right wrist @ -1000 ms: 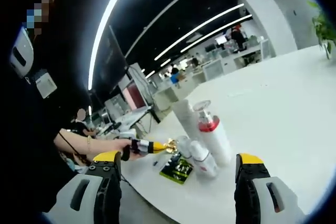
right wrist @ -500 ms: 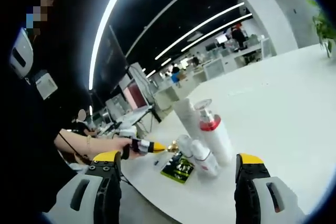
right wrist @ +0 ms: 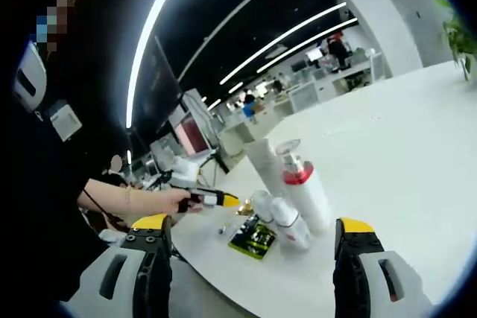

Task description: Arrange the skincare products in the storage area until every visible bottle or jar stands upright without overlapping.

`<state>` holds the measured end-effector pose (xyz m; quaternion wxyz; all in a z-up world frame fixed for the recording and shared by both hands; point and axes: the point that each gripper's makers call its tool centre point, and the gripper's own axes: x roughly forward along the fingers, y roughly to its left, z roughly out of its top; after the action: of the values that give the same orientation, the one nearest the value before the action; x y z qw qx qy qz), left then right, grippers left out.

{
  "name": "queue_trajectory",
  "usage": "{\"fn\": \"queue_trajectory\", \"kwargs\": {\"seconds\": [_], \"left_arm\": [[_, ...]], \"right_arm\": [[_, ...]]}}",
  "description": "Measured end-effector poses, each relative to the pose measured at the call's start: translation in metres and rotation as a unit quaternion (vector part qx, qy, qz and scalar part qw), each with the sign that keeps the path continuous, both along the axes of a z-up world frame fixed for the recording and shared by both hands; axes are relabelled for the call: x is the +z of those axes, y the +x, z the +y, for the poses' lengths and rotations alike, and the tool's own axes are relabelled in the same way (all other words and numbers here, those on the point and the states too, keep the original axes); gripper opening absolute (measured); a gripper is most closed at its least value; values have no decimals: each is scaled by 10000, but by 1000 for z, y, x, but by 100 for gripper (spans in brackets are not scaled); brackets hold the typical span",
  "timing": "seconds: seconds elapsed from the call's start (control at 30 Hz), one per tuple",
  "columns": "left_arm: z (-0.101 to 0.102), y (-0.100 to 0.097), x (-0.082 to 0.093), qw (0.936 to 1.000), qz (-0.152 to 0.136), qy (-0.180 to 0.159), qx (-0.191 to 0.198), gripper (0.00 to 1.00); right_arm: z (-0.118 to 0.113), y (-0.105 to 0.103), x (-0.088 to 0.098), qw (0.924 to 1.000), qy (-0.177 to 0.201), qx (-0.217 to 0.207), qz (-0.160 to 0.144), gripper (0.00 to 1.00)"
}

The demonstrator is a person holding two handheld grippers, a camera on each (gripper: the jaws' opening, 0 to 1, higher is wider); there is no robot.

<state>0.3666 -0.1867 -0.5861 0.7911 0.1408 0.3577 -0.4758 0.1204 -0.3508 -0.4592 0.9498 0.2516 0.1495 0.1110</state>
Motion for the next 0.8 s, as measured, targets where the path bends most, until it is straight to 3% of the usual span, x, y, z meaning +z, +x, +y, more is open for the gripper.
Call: {"fn": "queue_trajectory", "kwargs": {"seconds": [0.2,0.4,0.5,0.63,0.8], "left_arm": [[-19,-5,-8,9987,-118,173,-461,23],[-19,7,-19,9960,-269,496,-690,26],[-23,-2,-19,9938,-317,598,-880,26],[-14,-1,-34,9879,-404,990,-1120,24],[-21,-12,-28,9885,-377,846,-1194,23]], "right_arm": [[-1,0,-1,10000,3,-6,21,94],[-2,0,-2,10000,-1,-10,32,94],[-3,0,-1,10000,34,-16,0,94],[-3,0,-3,10000,36,-2,23,94],[-1,-1,-4,10000,-2,29,62,94]]}}
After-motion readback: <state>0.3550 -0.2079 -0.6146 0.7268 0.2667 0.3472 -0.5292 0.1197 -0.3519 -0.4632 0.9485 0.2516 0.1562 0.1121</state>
